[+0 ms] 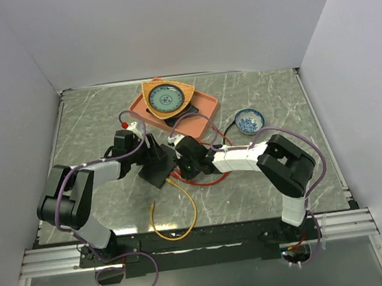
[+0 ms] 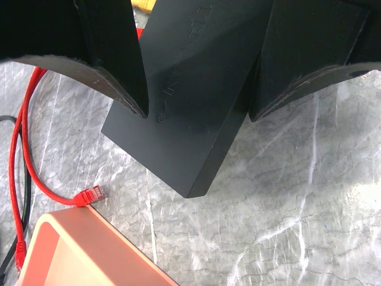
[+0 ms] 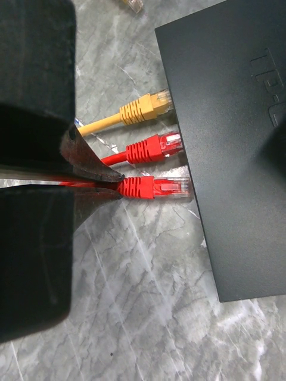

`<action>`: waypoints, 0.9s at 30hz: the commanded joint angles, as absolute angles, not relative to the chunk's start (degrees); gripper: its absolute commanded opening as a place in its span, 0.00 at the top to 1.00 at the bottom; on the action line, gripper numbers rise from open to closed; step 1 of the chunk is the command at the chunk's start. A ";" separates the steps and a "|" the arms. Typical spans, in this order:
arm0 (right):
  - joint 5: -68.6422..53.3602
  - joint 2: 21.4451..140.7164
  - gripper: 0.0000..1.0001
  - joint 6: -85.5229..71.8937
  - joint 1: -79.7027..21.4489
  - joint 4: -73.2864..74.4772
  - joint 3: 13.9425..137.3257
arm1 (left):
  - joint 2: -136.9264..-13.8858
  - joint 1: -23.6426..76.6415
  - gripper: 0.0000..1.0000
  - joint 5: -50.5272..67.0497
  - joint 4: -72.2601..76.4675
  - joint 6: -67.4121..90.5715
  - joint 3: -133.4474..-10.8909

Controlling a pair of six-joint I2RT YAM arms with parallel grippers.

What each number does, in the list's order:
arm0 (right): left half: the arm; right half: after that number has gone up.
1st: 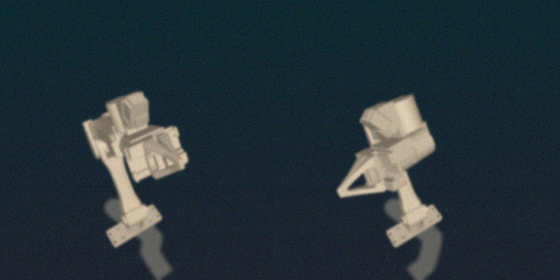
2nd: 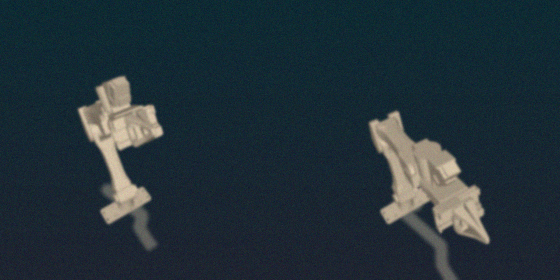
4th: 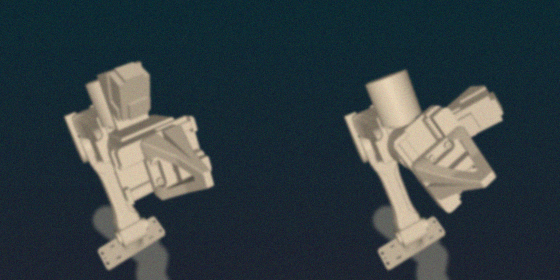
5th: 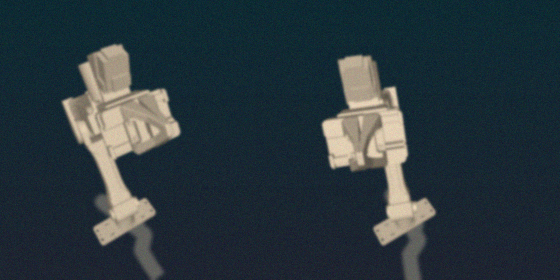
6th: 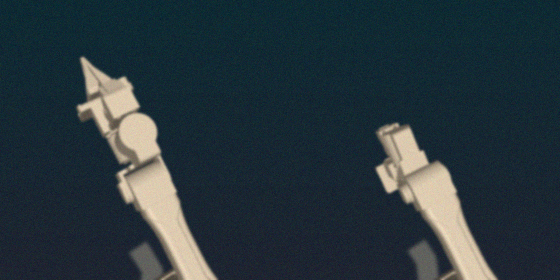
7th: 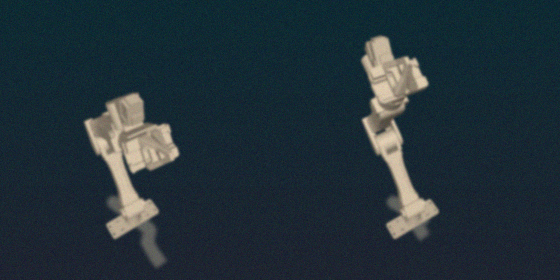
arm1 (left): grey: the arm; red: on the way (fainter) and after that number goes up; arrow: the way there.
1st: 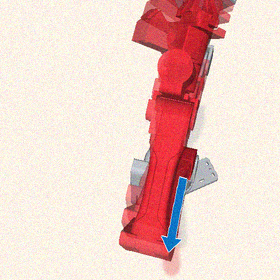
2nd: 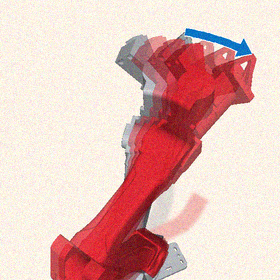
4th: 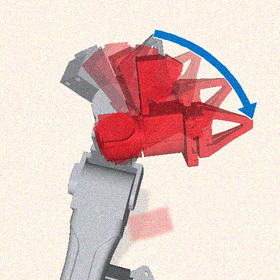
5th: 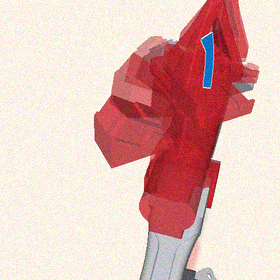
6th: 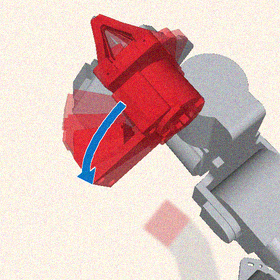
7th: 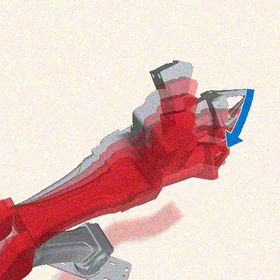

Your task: Insert the plug into the switch port

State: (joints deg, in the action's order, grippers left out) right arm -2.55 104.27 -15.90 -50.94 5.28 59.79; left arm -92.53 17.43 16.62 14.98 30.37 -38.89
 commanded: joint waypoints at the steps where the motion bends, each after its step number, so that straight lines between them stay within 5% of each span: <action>1: -0.09 100.46 1.00 -14.77 -51.15 2.28 61.44 | -94.31 17.84 0.26 19.16 13.18 29.62 -38.76; 27: -1.13 100.63 1.00 -13.01 -51.24 2.11 64.25 | -95.19 17.84 0.27 20.57 13.45 29.36 -39.11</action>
State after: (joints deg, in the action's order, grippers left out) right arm -1.06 103.61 -13.93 -50.94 6.09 60.29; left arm -93.19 17.32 17.34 16.05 29.56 -38.92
